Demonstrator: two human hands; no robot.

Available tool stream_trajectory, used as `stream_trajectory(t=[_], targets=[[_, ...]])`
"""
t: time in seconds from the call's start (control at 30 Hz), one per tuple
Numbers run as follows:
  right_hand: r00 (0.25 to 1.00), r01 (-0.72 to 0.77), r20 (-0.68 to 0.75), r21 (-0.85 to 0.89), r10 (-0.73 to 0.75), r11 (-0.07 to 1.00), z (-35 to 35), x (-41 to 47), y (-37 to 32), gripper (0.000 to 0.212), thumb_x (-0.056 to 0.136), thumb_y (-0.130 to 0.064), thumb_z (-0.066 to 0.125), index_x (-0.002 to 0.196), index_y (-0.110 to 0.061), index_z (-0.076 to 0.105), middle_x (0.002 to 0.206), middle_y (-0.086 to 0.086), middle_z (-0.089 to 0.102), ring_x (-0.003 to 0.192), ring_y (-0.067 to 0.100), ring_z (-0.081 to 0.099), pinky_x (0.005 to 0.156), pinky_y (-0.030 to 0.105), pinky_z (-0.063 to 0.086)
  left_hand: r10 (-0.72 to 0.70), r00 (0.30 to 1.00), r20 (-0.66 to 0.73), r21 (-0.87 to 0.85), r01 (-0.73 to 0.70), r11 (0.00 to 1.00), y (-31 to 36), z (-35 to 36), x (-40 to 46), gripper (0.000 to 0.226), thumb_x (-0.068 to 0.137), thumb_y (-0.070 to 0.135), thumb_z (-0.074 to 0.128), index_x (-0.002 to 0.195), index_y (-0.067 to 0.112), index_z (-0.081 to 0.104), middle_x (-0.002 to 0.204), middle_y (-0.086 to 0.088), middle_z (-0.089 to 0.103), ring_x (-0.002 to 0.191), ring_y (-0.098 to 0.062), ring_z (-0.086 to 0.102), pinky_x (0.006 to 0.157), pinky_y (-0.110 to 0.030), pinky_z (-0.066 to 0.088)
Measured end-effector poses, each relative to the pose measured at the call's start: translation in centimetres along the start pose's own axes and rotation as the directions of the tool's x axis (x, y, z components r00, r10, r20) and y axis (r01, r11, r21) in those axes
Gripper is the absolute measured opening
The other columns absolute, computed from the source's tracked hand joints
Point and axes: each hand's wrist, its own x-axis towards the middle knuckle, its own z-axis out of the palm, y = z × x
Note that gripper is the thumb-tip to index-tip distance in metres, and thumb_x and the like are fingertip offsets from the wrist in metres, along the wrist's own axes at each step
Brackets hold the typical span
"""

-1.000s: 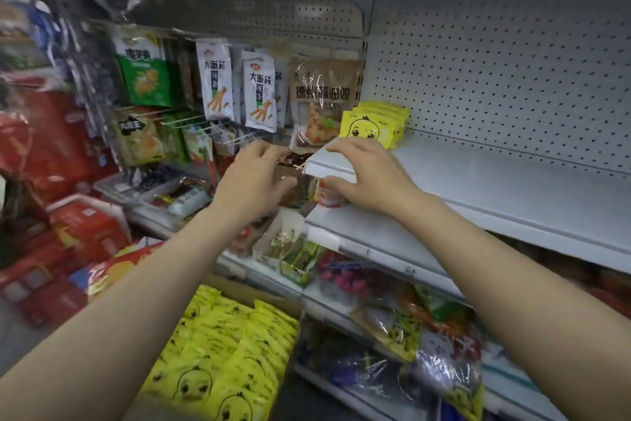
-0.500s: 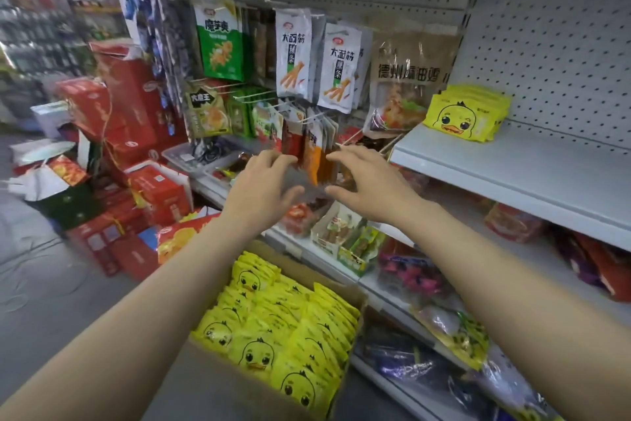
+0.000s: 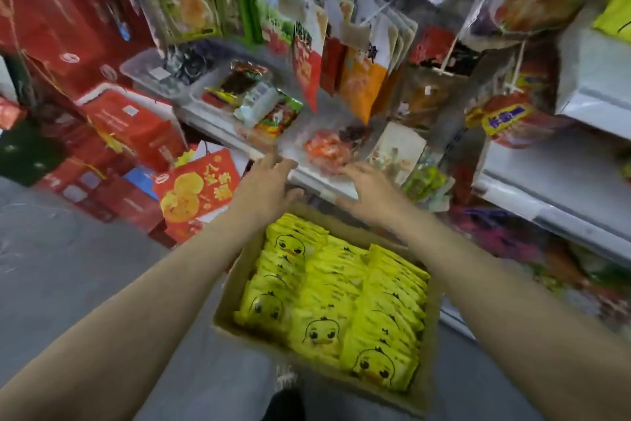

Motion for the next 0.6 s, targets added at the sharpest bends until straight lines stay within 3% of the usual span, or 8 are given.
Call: stream_trajectory(t=[0.13,0.33,0.43,0.6], targets=[[0.979,-0.134,0.16,0.038,0.127,0.99,6.6,2.0,1.7,0.058,0.085,-0.045,0.068,0.135,-0.017,0.054,0.134,0.01,0.056,0.125,0.029,0.05,0.1,0.037,0.043,-0.035,0.984,0.175,-0.071,0.048,0.996,-4.1,6.4,1.6,0.052,0.083,0.034,0.07,0.129,0.015,0.054,0.125,-0.016,0.051,0.119,-0.038,0.046,0.102,-0.044,0.04],[0.874,-0.321,0.384,-0.003,0.298,0.947,15.7,1.1,5.7,0.059,0.085,-0.046,0.07,0.135,-0.02,0.055,0.137,0.009,0.056,0.127,0.029,0.05,0.099,0.036,0.043,-0.089,0.898,0.432,-0.154,0.17,0.973,-7.7,15.8,1.0,0.057,0.084,0.036,0.071,0.133,0.014,0.053,0.128,-0.019,0.052,0.124,-0.038,0.045,0.104,-0.042,0.036],[0.826,-0.379,0.453,0.004,0.336,0.925,18.9,0.9,7.2,0.056,0.087,-0.045,0.068,0.135,-0.02,0.055,0.138,0.011,0.055,0.126,0.031,0.051,0.094,0.036,0.043,-0.121,0.885,0.449,-0.154,0.21,0.966,-9.0,19.1,1.1,0.059,0.081,0.038,0.073,0.132,0.015,0.054,0.13,-0.018,0.051,0.123,-0.04,0.043,0.105,-0.046,0.035],[0.868,-0.394,0.377,0.129,0.322,0.91,21.7,3.2,6.8,0.054,0.085,-0.042,0.07,0.133,-0.022,0.056,0.132,0.008,0.061,0.122,0.027,0.055,0.093,0.036,0.047,-0.169,0.888,0.427,-0.124,0.243,0.962,-10.3,22.1,1.2,0.063,0.084,0.037,0.07,0.139,0.018,0.046,0.14,-0.011,0.042,0.13,-0.035,0.036,0.104,-0.048,0.037]])
